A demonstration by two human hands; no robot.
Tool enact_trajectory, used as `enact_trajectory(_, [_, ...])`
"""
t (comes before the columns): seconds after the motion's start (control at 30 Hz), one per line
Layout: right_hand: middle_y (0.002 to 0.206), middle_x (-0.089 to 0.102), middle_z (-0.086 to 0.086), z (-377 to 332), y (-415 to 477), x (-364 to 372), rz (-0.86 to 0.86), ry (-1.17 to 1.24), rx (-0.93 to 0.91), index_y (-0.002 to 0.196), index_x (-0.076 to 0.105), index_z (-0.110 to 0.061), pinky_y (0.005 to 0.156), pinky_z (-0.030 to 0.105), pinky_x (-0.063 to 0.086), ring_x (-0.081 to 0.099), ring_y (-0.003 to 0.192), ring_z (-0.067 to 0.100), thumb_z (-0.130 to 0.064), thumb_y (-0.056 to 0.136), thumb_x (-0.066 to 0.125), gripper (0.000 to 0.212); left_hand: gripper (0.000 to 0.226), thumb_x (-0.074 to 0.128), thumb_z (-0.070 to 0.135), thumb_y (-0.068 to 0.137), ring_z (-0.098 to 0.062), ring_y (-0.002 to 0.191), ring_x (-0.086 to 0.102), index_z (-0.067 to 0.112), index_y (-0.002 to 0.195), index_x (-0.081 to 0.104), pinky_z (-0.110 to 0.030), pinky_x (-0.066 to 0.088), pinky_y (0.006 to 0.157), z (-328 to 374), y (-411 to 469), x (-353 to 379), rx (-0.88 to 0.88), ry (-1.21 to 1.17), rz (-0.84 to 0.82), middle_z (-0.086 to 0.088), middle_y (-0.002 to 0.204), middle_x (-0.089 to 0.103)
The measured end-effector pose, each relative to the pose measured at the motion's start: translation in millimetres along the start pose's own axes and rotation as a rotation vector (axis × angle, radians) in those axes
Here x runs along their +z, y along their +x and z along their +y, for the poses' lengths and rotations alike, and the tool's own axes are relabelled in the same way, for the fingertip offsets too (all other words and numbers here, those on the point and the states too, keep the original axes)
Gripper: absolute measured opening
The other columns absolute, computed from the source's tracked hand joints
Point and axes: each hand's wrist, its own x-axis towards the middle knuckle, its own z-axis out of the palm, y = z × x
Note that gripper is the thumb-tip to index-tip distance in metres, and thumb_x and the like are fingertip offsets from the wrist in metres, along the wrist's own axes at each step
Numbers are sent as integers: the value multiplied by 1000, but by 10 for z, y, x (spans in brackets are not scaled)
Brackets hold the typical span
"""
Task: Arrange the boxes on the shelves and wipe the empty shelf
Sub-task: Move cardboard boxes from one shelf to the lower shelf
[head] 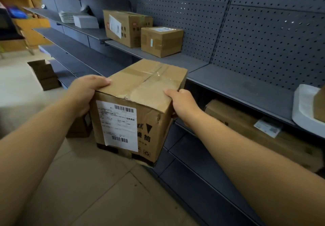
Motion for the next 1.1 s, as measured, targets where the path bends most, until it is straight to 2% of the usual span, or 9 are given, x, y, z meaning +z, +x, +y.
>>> enact_trajectory(0.1, [102,59,9,233,176,16,2,3,63,107,51,-12,95,52,50,61,102,35,-45,84,56,40,17,65,30,82,-29,74,64,19,96,67,-43,52,76,-243,135,66,-53,33,-55,-14,90,67])
enact_trajectory(0.23, [117,61,13,541,405,42,-14,97,161,114,51,-12,98,52,48,60,107,34,-39,88,58,38,18,68,26,81,-27,76,63,16,96,66,-43,51,80,-527,359,213,-89,13,-96,-11,90,67])
enact_trajectory(0.4, [115,63,13,772,687,42,21,192,237,114,53,-11,95,51,51,62,104,34,-32,90,59,32,18,69,22,81,-27,75,62,12,96,67,-41,49,79,-721,757,403,-119,6,-181,-8,85,67])
enact_trajectory(0.53, [109,63,12,838,929,-32,80,262,237,118,53,-9,78,39,54,63,91,26,-22,94,55,27,20,66,21,84,-20,71,61,10,101,64,-31,48,68,-811,1126,617,-88,3,-273,-4,83,66])
enact_trajectory(0.6, [112,64,12,848,1062,-71,123,280,237,122,52,-7,81,40,54,63,92,26,-20,95,55,31,22,65,20,85,-18,71,61,7,103,63,-29,48,66,-855,1332,740,-96,-17,-324,-4,83,66])
enact_trajectory(0.67, [113,65,12,866,1179,-110,158,284,240,126,52,-6,83,40,54,63,93,26,-19,95,55,34,20,65,18,86,-18,72,61,7,102,63,-28,48,67,-911,1521,848,-105,-33,-356,-3,83,67])
enact_trajectory(0.8, [99,65,1,907,1392,-164,214,257,246,125,54,-14,68,31,50,62,86,19,-22,96,53,30,13,67,26,84,-15,75,65,17,94,65,-32,48,72,-1099,1914,1049,-110,-23,-408,5,80,70])
enact_trajectory(0.97, [111,65,1,1057,1616,-201,243,263,326,131,52,-22,94,52,50,62,100,24,-26,96,52,35,19,59,27,90,-11,76,62,17,106,59,-24,44,64,-1267,2137,1311,-98,7,-469,3,92,67])
enact_trajectory(1.1, [126,59,4,1190,1743,-234,301,272,304,139,43,-19,99,48,48,59,110,23,-19,95,54,45,28,58,27,91,-13,82,64,14,115,56,-26,46,61,-1359,2249,1509,-124,15,-487,2,100,68])
